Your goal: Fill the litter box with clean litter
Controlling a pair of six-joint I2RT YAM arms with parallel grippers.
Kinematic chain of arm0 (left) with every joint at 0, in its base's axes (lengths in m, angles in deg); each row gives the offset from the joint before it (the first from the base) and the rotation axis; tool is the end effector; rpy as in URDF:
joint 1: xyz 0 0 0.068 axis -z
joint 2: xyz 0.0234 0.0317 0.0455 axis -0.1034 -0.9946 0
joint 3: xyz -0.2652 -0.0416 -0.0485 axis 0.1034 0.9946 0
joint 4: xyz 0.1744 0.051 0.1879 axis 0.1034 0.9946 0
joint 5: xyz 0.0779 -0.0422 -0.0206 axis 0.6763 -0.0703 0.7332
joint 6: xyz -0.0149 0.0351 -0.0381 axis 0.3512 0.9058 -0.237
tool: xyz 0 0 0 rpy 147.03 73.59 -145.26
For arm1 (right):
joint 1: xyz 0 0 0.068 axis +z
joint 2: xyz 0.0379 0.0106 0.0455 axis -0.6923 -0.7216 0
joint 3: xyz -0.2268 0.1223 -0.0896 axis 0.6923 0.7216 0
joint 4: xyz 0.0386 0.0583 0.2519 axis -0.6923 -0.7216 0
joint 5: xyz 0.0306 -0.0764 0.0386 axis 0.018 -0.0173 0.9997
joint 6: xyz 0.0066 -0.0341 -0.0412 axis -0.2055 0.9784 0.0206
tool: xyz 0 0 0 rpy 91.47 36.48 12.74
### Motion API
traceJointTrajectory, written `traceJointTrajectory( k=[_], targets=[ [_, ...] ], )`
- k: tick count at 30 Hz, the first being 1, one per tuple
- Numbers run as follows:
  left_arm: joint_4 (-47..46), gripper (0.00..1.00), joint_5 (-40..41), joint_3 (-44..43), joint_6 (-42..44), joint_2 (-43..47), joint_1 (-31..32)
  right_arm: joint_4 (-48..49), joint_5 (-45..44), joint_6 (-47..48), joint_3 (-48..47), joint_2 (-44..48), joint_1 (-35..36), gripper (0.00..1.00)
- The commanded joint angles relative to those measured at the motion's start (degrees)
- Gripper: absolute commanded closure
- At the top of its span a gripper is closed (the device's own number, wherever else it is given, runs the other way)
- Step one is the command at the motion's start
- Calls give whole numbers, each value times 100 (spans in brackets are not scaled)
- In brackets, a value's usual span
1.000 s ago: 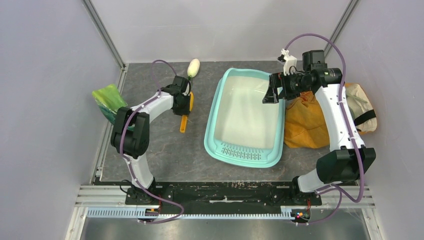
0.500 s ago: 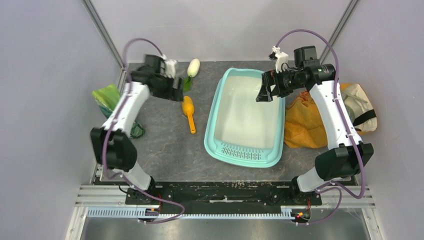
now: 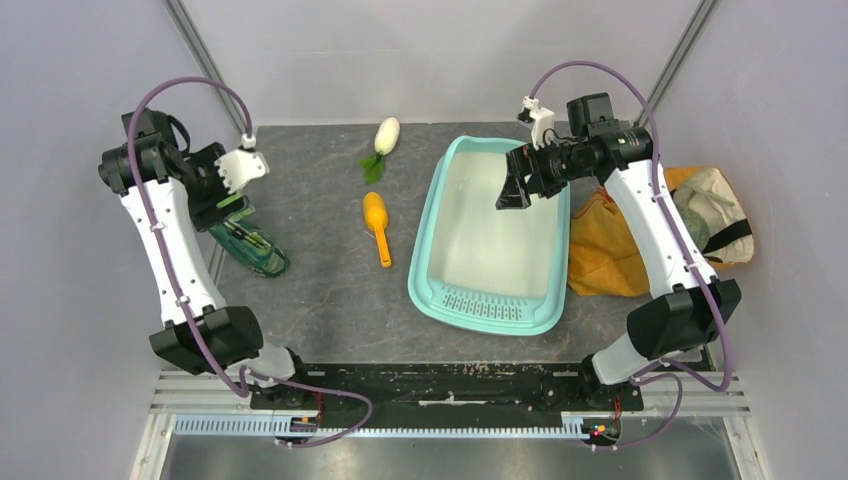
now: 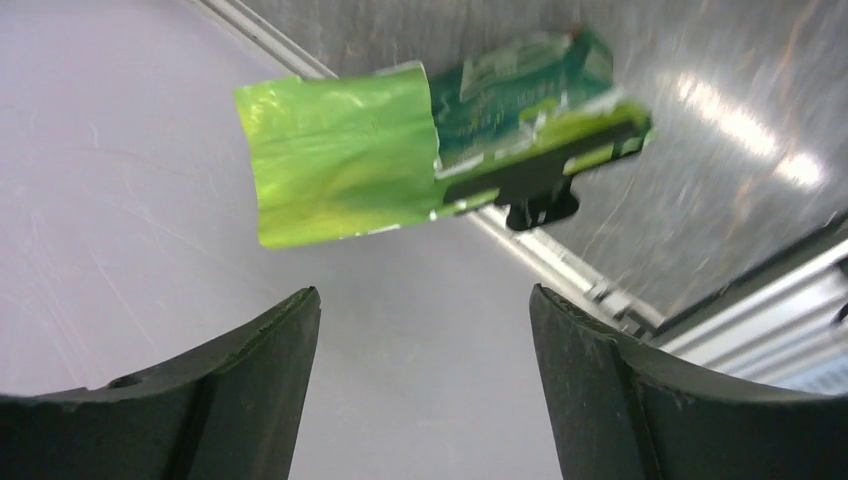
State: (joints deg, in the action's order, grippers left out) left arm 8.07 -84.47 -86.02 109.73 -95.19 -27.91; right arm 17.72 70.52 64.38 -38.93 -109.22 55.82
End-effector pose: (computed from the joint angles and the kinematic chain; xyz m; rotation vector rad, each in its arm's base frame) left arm 0.2309 0.0833 0.4410 1.2951 2.2496 0.3122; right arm 0.2993 0.0851 0.3911 -0.7135 2.3196 0.8020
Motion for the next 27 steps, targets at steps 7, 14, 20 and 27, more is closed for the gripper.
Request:
traceJointTrajectory(
  k=[7, 14, 20, 27],
  targets=[
    [564, 19, 222, 51, 3154, -428, -281, -4, 229, 48, -148, 114, 51, 1],
    [-1122, 17, 871, 1516, 3261, -82, -281, 2, 364, -13, -100, 84, 82, 1],
    [-1603, 16, 914, 1940, 3325, 14, -268, -105, 317, 91, -88, 153, 90, 1],
    [-2403, 21, 1061, 2485, 3426, -105, -314, -236, 319, 125, -205, 66, 100, 1]
  ],
)
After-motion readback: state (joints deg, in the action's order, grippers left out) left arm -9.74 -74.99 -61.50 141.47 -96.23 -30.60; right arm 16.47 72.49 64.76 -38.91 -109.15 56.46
